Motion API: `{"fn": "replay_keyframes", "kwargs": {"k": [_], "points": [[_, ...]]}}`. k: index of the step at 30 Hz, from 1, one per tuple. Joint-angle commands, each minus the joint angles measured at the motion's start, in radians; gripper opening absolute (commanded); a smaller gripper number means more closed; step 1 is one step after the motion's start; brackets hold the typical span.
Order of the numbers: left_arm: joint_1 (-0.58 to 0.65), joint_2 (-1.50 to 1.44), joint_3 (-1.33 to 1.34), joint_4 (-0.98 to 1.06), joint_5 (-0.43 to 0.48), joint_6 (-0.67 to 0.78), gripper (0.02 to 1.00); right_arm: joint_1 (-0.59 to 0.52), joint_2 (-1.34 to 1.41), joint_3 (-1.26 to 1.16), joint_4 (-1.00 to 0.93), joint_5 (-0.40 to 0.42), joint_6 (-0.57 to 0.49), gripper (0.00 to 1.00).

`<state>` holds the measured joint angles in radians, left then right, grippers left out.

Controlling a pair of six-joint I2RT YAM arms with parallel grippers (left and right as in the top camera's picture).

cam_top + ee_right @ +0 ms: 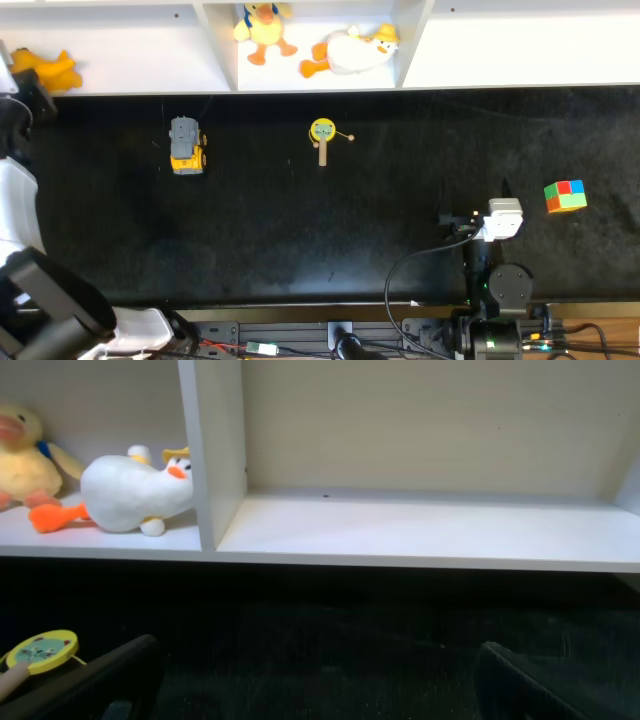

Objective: Store Toys

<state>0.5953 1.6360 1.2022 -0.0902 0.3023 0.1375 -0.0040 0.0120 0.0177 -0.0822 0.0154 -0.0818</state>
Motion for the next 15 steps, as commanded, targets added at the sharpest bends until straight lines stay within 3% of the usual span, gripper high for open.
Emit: {"fn": "replay_keyframes", "kwargs": {"k": [1,15], "points": [[-0.003,0.025,0.063,0.0,-0.017,0.019,0.069,0.006,-0.008,-0.013,0.004,0.006,0.004,0.996],[-0.06,0.075,0.063,0.009,-0.062,0.072,0.075,0.006,-0.008,-0.013,0.004,0.006,0.004,0.996]]}}
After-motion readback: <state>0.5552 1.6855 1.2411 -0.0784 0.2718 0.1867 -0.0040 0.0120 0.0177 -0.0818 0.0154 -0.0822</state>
